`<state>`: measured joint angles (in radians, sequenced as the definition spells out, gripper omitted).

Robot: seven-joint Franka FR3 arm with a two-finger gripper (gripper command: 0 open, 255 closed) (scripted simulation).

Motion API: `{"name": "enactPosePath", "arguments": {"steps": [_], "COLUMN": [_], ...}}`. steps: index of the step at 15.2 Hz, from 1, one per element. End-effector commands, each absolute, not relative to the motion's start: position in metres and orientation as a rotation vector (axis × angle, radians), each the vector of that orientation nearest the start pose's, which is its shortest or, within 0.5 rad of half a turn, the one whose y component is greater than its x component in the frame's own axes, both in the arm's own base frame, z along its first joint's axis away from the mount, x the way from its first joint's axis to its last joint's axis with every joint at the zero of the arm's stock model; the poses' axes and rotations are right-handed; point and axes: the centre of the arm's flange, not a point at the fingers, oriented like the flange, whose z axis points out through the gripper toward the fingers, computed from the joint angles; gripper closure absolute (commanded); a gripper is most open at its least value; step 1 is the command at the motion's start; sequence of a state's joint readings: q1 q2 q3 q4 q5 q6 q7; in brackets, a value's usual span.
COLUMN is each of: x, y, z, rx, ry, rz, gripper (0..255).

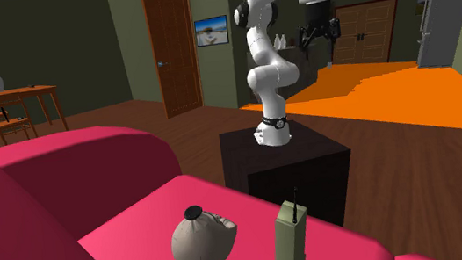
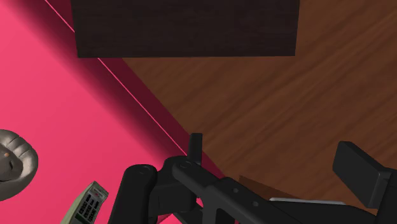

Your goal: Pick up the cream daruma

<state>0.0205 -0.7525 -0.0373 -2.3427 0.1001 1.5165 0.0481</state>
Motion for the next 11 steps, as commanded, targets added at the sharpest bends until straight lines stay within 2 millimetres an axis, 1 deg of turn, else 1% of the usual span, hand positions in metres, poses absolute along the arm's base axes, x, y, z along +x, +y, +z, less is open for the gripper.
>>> {"name": "enactPosePath", "arguments": {"steps": [1, 11], "x": [0.31, 0.354], "y": [0.003, -0.101], "z": [0.583, 0.518], "rx": [-3.014, -3.028], "ry": [0.079, 0.077], "rz": [0.116, 0.105], "gripper": [0, 0]}}
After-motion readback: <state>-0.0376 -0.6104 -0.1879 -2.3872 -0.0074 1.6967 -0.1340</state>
